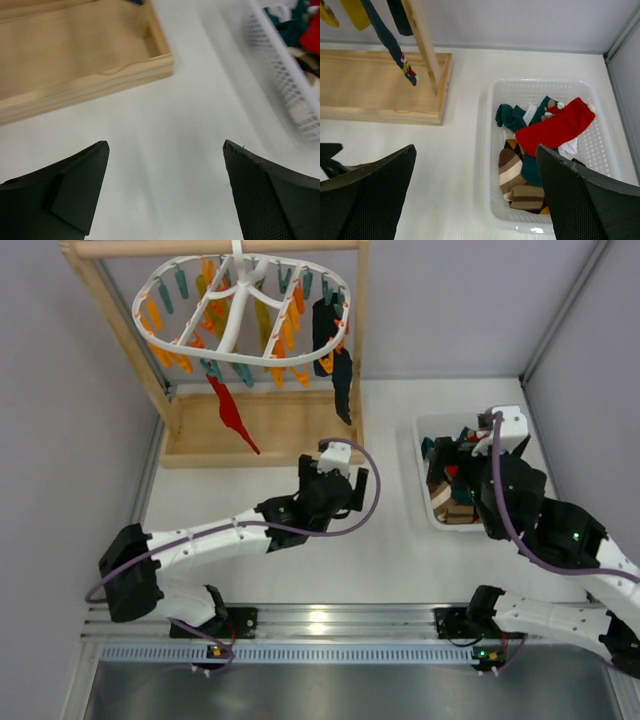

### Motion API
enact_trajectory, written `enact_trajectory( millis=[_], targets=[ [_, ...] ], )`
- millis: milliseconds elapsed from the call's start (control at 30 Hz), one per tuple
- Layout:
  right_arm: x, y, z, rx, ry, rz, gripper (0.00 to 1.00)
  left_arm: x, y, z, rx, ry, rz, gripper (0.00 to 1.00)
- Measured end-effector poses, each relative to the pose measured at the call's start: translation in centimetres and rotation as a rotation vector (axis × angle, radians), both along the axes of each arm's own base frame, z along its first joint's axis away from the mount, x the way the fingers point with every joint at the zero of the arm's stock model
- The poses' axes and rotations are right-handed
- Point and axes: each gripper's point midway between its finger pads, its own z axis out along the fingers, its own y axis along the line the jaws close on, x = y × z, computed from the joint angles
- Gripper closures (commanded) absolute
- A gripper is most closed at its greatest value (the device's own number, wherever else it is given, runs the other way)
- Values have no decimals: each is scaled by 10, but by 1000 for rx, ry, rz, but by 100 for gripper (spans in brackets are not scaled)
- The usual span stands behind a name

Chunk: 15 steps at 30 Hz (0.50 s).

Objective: Remove the socks clipped to the hanger

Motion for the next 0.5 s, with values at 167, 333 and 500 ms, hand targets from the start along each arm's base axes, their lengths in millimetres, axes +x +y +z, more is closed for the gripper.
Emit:
enact_trajectory(
  millis=[167,333,500],
  targets=[
    [18,21,-26,-9,49,37,1,-3,77,-20,53,-18,233,1],
    [24,43,-46,15,79,129,1,18,143,-27,28,-12,454,1],
    [23,62,-56,34,87,209,1,37,195,-27,29,-16,622,1]
  ],
)
